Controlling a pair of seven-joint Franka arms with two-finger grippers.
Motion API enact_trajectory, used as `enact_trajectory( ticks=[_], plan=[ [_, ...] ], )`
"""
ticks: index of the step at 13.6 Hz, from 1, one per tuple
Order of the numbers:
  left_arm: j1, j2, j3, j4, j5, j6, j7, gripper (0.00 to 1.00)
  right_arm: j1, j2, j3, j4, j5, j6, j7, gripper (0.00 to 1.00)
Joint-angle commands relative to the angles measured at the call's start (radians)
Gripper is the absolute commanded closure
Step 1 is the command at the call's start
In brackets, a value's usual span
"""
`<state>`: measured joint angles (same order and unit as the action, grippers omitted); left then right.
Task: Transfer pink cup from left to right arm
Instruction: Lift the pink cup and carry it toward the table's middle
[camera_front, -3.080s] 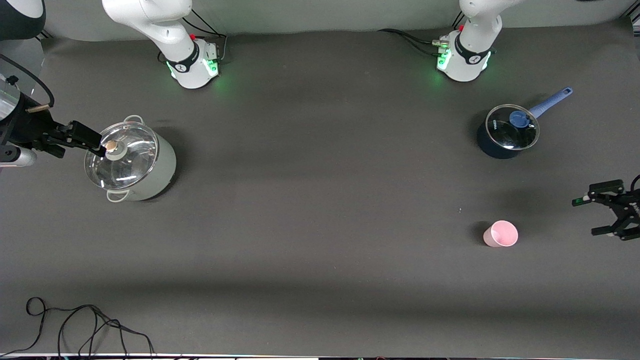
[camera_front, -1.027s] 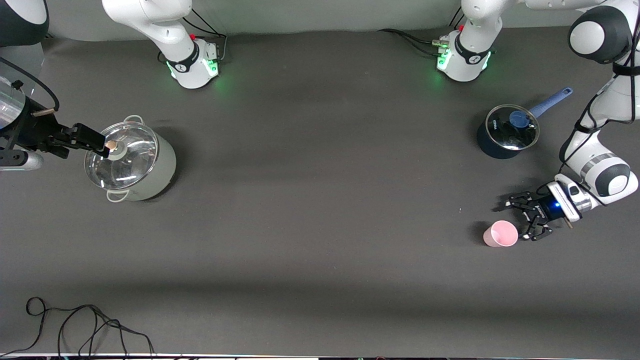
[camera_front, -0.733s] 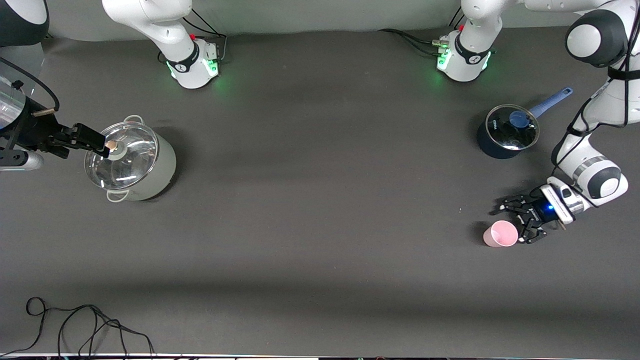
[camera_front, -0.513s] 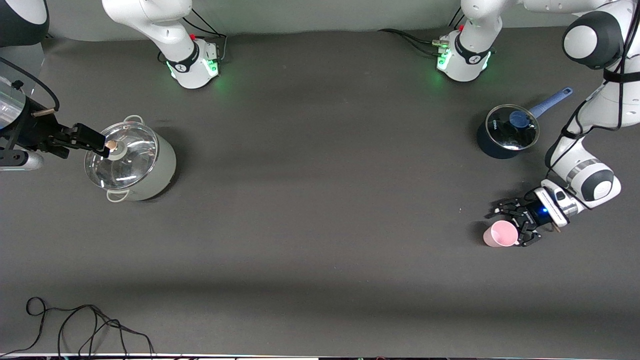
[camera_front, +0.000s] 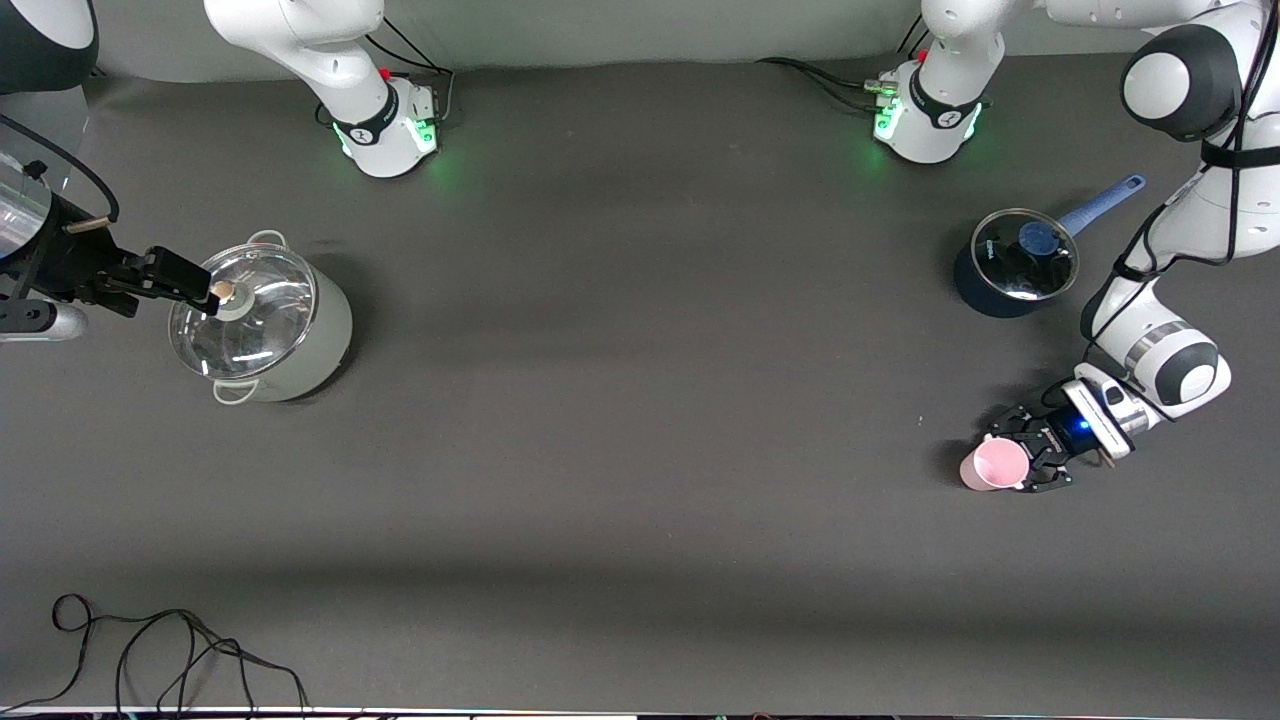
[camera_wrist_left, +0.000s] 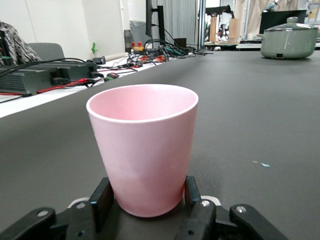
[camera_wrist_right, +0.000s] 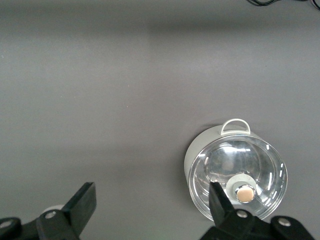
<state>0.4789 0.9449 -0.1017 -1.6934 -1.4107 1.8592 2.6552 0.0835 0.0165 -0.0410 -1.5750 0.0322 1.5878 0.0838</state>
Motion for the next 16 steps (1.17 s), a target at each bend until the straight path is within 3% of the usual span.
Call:
enact_trajectory(
  ticks=[1,4,7,13,16],
  plan=[
    [-0.014,-0.005,0.000,-0.009,-0.036,0.021,0.022,0.66,-0.001,0.011,0.003,0.024,0.000,-0.015,-0.018,0.00],
    [-0.014,-0.009,-0.007,-0.009,-0.042,0.024,0.014,0.69,-0.002,0.011,0.003,0.024,0.000,-0.018,-0.018,0.00],
    [-0.013,-0.073,-0.071,-0.047,-0.045,0.087,-0.084,0.72,-0.001,0.011,0.001,0.026,0.000,-0.018,-0.015,0.00],
    [0.004,-0.231,-0.490,-0.213,-0.267,0.547,-0.126,0.79,-0.002,0.010,0.003,0.024,0.005,-0.018,0.031,0.00],
    [0.009,-0.322,-0.708,-0.273,-0.443,0.722,-0.133,0.80,-0.002,0.010,0.003,0.026,0.015,-0.018,0.132,0.01]
  ],
)
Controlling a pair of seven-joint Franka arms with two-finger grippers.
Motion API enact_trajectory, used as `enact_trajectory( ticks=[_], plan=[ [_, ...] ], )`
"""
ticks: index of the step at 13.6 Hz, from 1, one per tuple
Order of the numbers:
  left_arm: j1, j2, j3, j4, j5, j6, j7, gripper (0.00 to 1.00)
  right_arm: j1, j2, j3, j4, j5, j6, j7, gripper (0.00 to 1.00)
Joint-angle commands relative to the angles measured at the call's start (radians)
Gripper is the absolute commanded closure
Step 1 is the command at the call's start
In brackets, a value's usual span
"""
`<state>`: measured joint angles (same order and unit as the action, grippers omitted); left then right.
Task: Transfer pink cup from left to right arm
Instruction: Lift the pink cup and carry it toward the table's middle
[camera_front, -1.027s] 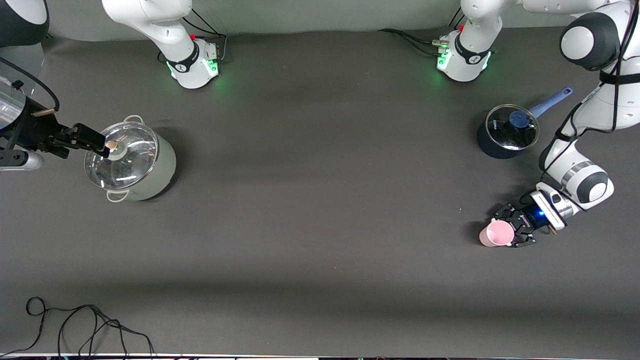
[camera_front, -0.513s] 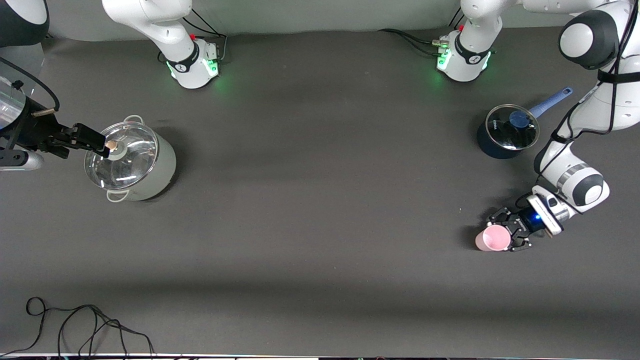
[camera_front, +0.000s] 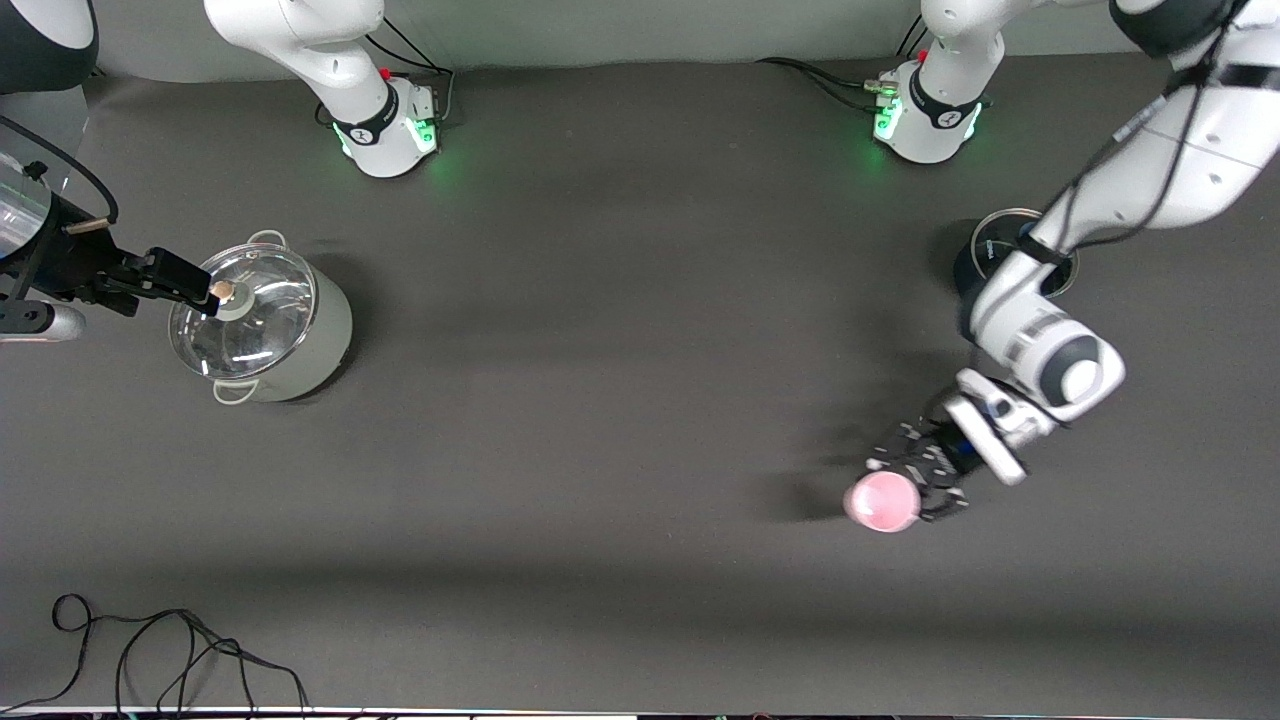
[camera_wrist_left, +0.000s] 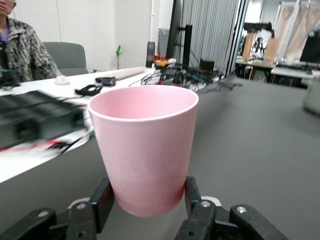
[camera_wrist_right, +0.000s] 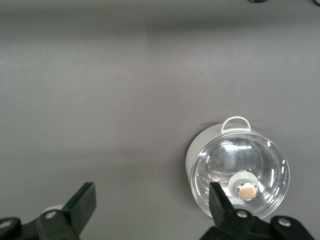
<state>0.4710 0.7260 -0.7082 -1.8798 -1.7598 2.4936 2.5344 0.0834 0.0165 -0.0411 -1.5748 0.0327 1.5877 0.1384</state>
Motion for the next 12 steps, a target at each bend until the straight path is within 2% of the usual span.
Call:
enact_trajectory(
  ticks=[1,4,6,8,12],
  plan=[
    [0.018,-0.124,-0.179,-0.096,-0.148,0.147,-0.016,0.80,-0.001,0.011,0.003,0.027,0.027,-0.018,0.139,0.01],
    [0.017,-0.155,-0.418,-0.073,-0.294,0.363,-0.019,0.80,0.001,0.011,0.009,0.032,0.091,-0.018,0.346,0.01],
    [-0.003,-0.158,-0.522,-0.029,-0.300,0.525,-0.087,0.79,0.003,0.011,0.010,0.056,0.152,-0.018,0.497,0.02],
    [-0.066,-0.193,-0.537,-0.013,-0.305,0.594,-0.112,0.79,0.007,0.035,0.010,0.116,0.245,-0.026,0.651,0.02],
    [-0.149,-0.267,-0.531,0.016,-0.303,0.655,-0.201,0.79,0.077,0.091,0.012,0.234,0.306,-0.057,1.008,0.02]
  ],
)
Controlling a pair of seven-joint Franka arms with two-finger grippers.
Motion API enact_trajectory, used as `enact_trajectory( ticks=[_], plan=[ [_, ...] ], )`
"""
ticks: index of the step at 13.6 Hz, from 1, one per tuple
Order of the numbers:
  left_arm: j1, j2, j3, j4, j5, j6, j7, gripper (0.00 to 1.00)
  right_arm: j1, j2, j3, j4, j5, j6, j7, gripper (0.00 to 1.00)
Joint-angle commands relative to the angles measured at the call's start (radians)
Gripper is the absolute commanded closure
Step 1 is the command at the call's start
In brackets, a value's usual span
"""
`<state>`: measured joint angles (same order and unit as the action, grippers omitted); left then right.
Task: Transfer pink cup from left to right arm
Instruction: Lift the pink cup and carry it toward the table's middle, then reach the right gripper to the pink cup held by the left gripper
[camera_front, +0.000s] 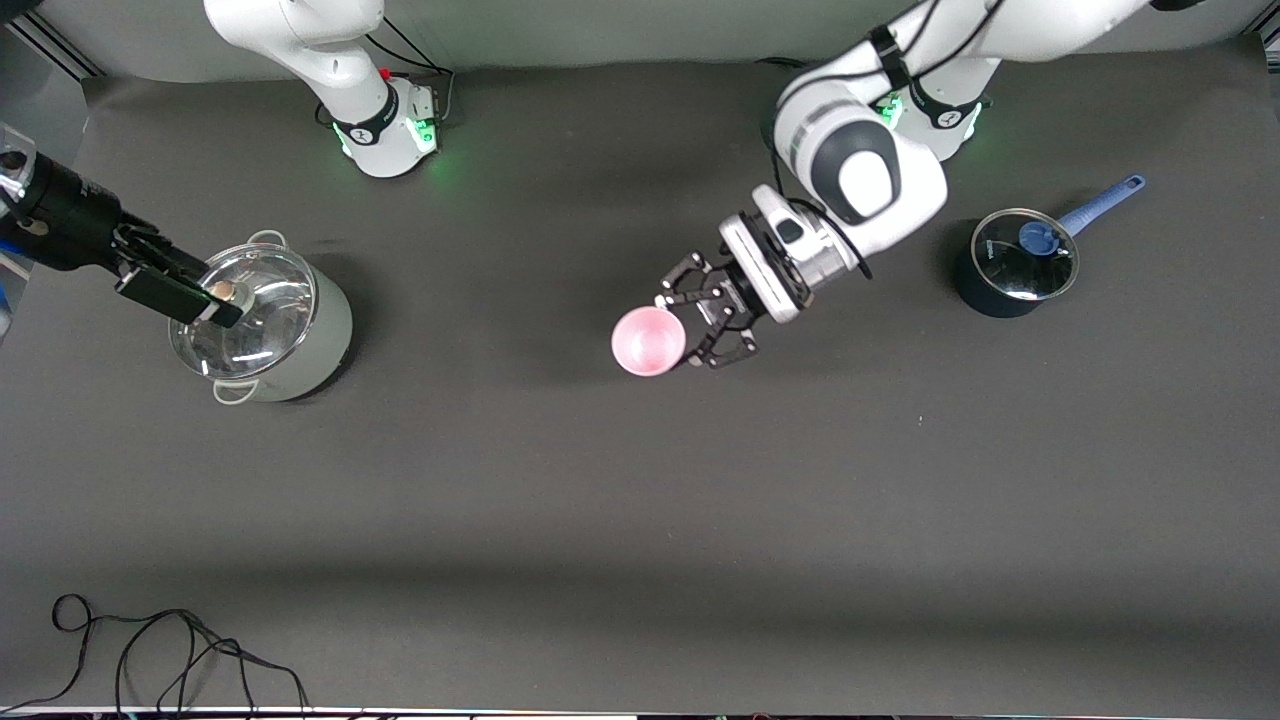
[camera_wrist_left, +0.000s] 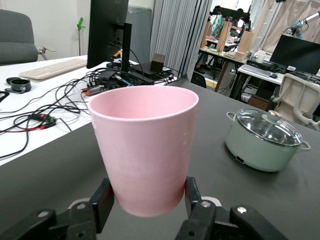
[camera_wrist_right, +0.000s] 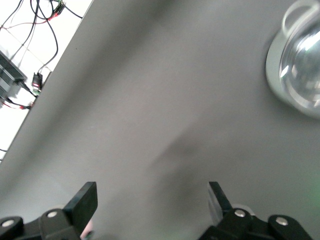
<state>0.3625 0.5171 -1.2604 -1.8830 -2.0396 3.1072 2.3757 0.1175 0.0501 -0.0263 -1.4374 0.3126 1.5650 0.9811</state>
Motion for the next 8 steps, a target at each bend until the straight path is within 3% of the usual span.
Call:
enact_trajectory(
  ticks=[1,8],
  plan=[
    [-0.057,-0.060,0.021,0.030,-0.024,0.060,-0.053,0.79,0.081,0.074,-0.003,0.115,0.026,-0.034,0.254,0.03],
    [-0.086,-0.055,0.026,0.056,-0.024,0.083,-0.079,0.79,0.329,0.258,-0.004,0.316,0.022,-0.033,0.805,0.03]
  ],
)
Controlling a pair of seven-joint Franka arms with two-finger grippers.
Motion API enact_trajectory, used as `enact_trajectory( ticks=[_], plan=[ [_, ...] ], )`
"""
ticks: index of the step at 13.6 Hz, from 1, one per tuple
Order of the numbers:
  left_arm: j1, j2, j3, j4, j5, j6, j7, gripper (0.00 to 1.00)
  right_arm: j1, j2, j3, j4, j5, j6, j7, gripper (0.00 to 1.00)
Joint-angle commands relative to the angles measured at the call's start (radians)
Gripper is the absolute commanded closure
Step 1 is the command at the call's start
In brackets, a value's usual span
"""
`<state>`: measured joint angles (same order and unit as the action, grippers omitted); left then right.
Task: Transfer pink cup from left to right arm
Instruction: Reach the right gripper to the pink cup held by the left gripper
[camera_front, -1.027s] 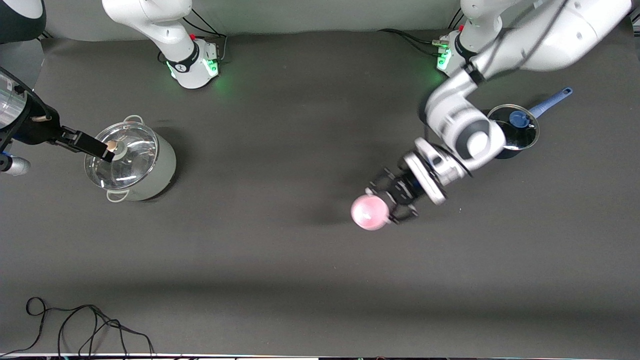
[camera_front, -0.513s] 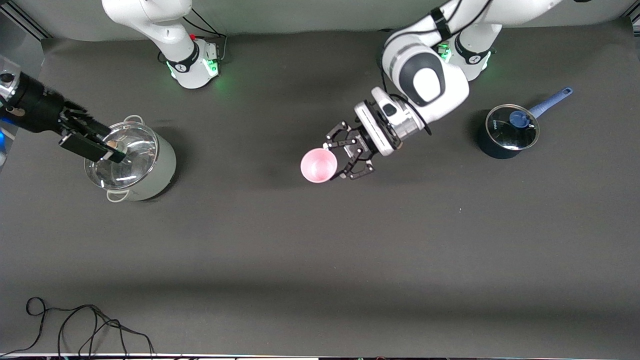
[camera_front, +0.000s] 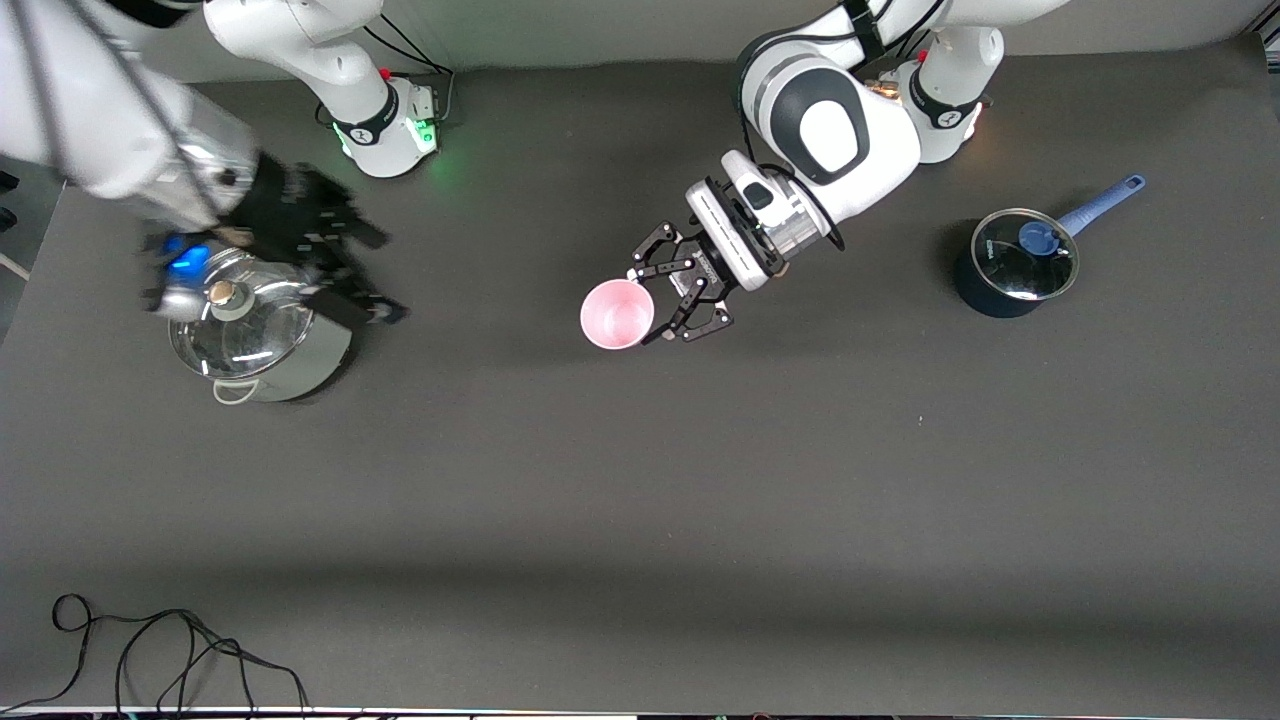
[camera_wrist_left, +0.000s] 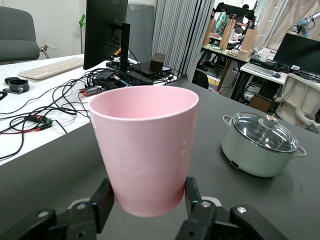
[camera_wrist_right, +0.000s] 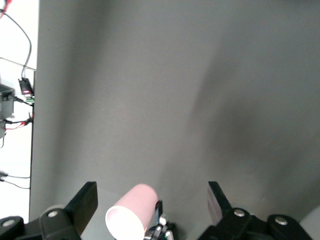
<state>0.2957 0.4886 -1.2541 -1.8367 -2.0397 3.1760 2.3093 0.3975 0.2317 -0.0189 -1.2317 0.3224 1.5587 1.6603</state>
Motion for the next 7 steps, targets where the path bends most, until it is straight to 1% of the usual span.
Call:
enact_trajectory(
  ticks=[1,4,7],
  plan=[
    [-0.020,-0.027,0.019,0.010,-0.024,0.015,-0.013,0.79,0.073,0.098,-0.012,0.139,0.012,-0.023,0.171,0.03],
    [-0.021,-0.027,0.021,0.010,-0.024,0.016,-0.013,0.79,0.130,0.155,0.003,0.190,0.014,-0.022,0.213,0.03],
    [-0.020,-0.027,0.021,0.010,-0.024,0.016,-0.014,0.79,0.138,0.207,0.056,0.208,0.009,-0.019,0.191,0.03]
  ],
)
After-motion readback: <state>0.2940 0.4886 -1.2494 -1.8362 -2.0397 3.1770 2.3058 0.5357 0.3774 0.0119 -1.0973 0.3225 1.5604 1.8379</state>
